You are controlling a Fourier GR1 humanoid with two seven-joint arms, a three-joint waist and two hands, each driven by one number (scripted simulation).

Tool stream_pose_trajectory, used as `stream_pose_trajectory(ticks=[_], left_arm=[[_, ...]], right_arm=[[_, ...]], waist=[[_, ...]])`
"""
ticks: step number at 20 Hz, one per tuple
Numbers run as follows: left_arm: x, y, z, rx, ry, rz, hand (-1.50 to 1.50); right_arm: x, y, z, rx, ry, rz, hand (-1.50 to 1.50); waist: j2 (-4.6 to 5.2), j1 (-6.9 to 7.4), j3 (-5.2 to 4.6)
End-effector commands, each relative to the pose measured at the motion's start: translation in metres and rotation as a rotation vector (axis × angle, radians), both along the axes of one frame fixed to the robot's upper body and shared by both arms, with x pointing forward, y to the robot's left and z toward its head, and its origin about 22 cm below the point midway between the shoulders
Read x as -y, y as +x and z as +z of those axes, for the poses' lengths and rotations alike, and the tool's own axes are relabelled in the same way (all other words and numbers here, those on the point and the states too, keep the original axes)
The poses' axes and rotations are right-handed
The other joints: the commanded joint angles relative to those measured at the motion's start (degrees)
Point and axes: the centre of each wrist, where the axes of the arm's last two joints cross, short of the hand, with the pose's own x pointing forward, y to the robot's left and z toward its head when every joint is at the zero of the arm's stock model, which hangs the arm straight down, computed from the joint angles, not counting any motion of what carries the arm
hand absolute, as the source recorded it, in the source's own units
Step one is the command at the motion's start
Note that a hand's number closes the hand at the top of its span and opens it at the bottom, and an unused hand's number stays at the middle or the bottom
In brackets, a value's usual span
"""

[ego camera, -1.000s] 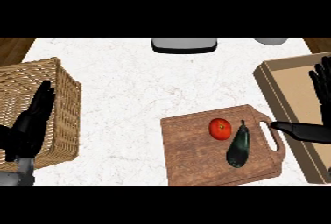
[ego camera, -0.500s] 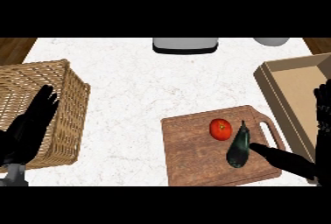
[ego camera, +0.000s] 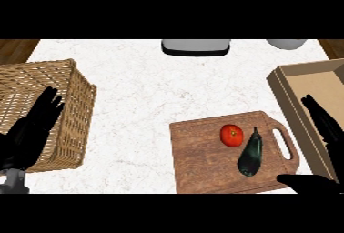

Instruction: Pick the tomato from the cutting board and place it in the cardboard box

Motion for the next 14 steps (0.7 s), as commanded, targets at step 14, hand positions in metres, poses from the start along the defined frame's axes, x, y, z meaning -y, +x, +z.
stream_pose_trajectory(ticks=[14], left_arm=[[0.005, 0.013, 0.01, 0.009, -0.008, 0.013, 0.0]], right_arm=[[-0.101, 0.055, 0.046, -0.515, -0.17, -0.085, -1.5]], waist=[[0.1, -0.19, 0.4]])
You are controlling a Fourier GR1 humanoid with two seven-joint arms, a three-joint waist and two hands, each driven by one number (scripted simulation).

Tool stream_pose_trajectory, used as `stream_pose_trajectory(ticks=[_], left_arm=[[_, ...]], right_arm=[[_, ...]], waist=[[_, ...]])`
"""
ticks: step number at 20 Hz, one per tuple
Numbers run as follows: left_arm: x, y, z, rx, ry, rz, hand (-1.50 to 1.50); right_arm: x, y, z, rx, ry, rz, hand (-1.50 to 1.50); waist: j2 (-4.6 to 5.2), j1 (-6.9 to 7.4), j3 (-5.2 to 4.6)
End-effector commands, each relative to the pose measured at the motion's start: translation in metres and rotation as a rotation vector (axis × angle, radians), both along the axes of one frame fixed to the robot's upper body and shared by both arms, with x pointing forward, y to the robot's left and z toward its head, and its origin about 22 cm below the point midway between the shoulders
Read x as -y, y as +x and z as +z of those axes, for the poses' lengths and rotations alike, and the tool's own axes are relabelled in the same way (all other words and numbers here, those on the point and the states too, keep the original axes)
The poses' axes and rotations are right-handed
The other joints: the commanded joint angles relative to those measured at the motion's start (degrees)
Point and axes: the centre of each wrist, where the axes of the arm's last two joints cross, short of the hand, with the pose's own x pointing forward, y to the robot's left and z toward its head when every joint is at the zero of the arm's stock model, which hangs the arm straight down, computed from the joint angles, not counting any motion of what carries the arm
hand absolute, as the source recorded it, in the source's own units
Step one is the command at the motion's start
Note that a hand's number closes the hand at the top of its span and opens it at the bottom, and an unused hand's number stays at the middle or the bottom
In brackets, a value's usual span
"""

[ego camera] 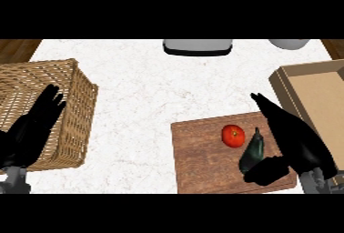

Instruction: Pick the tomato from the cutting board and place it in the cardboard box

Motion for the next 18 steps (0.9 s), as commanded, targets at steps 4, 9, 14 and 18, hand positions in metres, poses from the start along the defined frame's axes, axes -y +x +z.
stream_pose_trajectory(ticks=[4, 9, 14, 18], left_arm=[[-0.015, -0.008, 0.001, 0.004, -0.013, 0.015, 0.0], [-0.008, -0.017, -0.003, 0.017, -0.005, 0.008, 0.0], [0.001, -0.002, -0.005, -0.004, 0.007, 0.028, 0.0], [-0.008, -0.002, -0.007, -0.014, 0.011, 0.023, 0.0]], right_arm=[[-0.02, 0.016, -0.013, -0.144, -0.046, -0.04, -1.5], [-0.01, 0.017, -0.002, -0.17, -0.074, -0.036, -1.5], [-0.018, 0.011, -0.035, -0.139, -0.048, -0.041, -1.5], [-0.029, 0.025, -0.021, -0.101, -0.044, -0.012, -1.5]], waist=[[-0.1, -0.68, 0.09], [-0.16, -0.86, 0.09], [-0.09, -1.14, 0.11], [-0.09, -0.99, 0.11]])
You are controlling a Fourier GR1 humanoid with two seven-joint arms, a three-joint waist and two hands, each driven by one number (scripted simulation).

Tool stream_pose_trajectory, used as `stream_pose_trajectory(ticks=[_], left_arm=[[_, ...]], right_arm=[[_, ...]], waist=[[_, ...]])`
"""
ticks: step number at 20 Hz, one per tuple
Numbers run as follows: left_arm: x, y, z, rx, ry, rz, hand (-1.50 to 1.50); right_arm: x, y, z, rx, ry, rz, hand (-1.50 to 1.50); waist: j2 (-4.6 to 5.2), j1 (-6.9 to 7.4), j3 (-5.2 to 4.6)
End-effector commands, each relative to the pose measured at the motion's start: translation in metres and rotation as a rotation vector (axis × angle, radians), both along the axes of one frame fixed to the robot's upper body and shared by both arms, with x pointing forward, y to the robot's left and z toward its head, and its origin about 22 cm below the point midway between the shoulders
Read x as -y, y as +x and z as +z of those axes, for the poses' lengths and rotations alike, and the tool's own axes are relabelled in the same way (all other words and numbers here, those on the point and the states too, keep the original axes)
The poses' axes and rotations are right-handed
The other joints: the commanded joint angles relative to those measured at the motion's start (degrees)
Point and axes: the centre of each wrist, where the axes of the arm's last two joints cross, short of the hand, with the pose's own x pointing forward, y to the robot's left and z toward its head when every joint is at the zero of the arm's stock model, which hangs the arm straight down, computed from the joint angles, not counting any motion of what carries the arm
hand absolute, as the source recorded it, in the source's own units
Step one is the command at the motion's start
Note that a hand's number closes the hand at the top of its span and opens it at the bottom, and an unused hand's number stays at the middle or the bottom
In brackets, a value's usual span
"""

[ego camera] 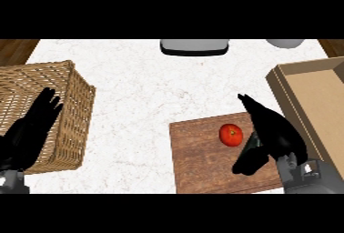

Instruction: Pick the tomato from the cutting board and place it in the cardboard box

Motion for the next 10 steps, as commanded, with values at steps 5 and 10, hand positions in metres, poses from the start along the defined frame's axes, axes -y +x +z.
stream_pose_trajectory(ticks=[5, 10], left_arm=[[-0.007, 0.004, -0.011, -0.006, -0.001, -0.002, 0.0], [0.01, -0.009, -0.015, -0.01, 0.006, -0.008, 0.0]], right_arm=[[-0.015, 0.007, 0.011, -0.008, -0.081, -0.005, -1.5], [-0.017, 0.014, -0.015, -0.063, -0.117, -0.013, -1.5]], waist=[[-0.01, -0.09, -0.01], [0.0, 0.1, 0.0]])
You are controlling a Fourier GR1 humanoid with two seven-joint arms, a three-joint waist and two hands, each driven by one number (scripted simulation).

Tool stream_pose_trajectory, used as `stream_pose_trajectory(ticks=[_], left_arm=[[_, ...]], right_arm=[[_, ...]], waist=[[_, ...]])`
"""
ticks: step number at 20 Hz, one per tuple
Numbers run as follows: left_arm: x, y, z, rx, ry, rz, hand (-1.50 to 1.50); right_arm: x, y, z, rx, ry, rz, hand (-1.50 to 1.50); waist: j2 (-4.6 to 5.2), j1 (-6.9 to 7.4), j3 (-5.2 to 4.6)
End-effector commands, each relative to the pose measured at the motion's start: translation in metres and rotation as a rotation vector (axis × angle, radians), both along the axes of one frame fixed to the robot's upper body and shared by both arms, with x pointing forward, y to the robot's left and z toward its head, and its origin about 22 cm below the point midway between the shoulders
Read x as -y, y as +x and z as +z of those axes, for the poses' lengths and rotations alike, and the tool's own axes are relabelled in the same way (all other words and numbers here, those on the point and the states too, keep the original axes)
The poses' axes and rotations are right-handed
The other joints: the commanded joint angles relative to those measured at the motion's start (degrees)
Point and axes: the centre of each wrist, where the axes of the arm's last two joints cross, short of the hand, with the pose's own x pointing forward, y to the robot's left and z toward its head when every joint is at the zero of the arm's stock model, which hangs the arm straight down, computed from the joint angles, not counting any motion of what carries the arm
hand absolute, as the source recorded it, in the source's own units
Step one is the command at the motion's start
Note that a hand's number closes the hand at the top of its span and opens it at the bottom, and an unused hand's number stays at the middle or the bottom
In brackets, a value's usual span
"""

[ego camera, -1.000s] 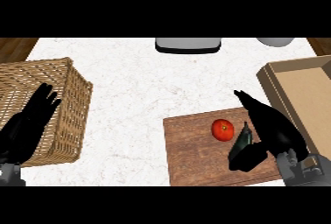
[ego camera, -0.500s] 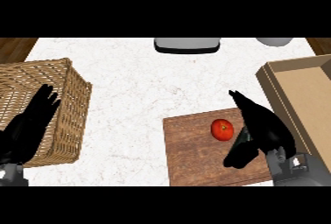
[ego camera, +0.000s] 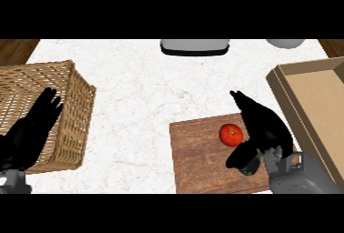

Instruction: Pick the tomato from the cutting board and place it in the cardboard box

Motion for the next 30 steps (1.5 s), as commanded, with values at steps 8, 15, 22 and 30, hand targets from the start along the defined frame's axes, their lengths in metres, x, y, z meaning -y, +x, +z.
stream_pose_trajectory(ticks=[8, 15, 22, 30], left_arm=[[0.008, 0.004, 0.004, 0.01, 0.004, -0.015, 0.0], [0.0, -0.002, 0.003, -0.016, -0.015, 0.005, 0.0], [0.0, -0.004, 0.008, 0.007, -0.001, -0.002, 0.0], [-0.009, 0.0, -0.02, 0.006, -0.003, 0.016, 0.0]], right_arm=[[-0.024, 0.005, -0.013, -0.102, -0.106, -0.04, -1.5], [-0.005, 0.007, -0.029, -0.121, -0.114, -0.06, -1.5], [-0.003, 0.027, -0.057, -0.176, -0.126, -0.055, -1.5], [-0.011, 0.022, -0.063, -0.204, -0.143, -0.058, -1.5]], waist=[[0.01, -0.1, 0.0], [0.0, -0.2, 0.01], [0.05, 0.08, 0.02], [0.07, -0.09, 0.01]])
